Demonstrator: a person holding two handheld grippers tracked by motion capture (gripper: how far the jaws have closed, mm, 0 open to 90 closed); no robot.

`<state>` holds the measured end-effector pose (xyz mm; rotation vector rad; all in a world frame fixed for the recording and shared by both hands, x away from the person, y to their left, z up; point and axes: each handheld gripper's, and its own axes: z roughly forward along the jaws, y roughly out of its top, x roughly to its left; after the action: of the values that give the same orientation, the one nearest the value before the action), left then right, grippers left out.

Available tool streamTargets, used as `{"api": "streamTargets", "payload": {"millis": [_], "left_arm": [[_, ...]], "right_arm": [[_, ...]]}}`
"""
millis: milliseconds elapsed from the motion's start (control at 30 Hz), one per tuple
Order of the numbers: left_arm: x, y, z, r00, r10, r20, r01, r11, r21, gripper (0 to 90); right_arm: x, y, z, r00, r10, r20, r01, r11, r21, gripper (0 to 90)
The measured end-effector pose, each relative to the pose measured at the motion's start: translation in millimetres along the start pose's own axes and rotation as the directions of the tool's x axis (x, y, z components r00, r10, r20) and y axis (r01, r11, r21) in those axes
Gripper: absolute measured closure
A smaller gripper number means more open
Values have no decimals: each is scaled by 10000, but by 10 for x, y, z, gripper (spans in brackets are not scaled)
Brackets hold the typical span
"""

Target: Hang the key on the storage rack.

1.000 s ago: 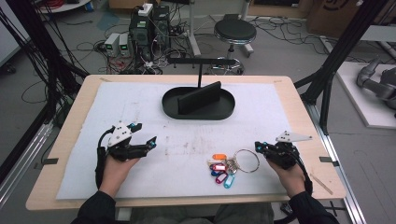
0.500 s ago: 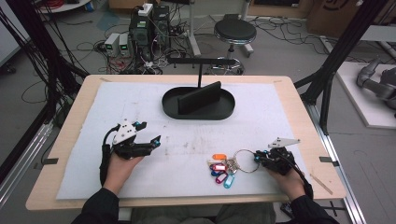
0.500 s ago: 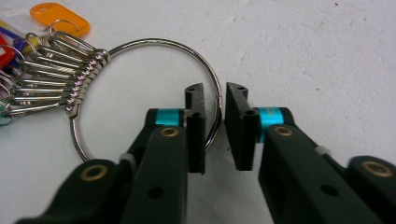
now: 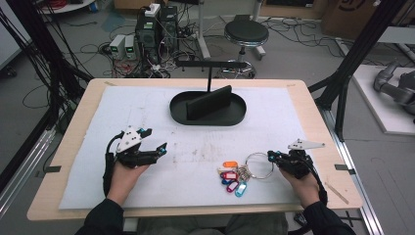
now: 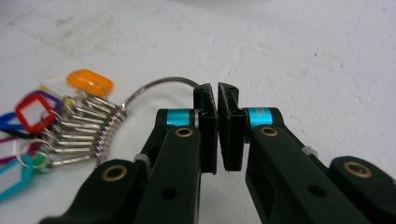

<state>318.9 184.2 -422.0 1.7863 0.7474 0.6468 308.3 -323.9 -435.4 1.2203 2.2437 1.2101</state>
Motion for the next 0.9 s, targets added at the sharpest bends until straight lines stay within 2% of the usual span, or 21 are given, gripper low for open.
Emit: {"api": "streamTargets", "payload": {"millis": [200,400,600,733,800,900], "left_arm": [[-1,-3,-15,10000,25,-24,-25,10000,1,243],[-1,-7,-11,10000,-4,9,4,10000,1,243],[-12,-3,-2,10000,-5,75,5,10000,-12,243],[-15,-1,5,9999,-13,165,14,10000,-28,243],[-21,4,6,9998,-19,177,20,10000,-47,243],[-24,13,10,9996,-68,260,72,9999,-132,243]], "right_arm": [[61,58,-45,9987,45,-514,-89,9963,-854,879],[146,91,-76,9930,-443,-1092,284,9894,-1426,872],[196,69,-30,9857,-679,-1542,515,9928,-1084,847],[173,69,-26,9852,-491,-1640,357,9959,-835,861],[151,75,-26,9828,-495,-1782,358,9962,-795,866],[171,119,-53,9777,-753,-1962,575,9938,-951,873]]}}
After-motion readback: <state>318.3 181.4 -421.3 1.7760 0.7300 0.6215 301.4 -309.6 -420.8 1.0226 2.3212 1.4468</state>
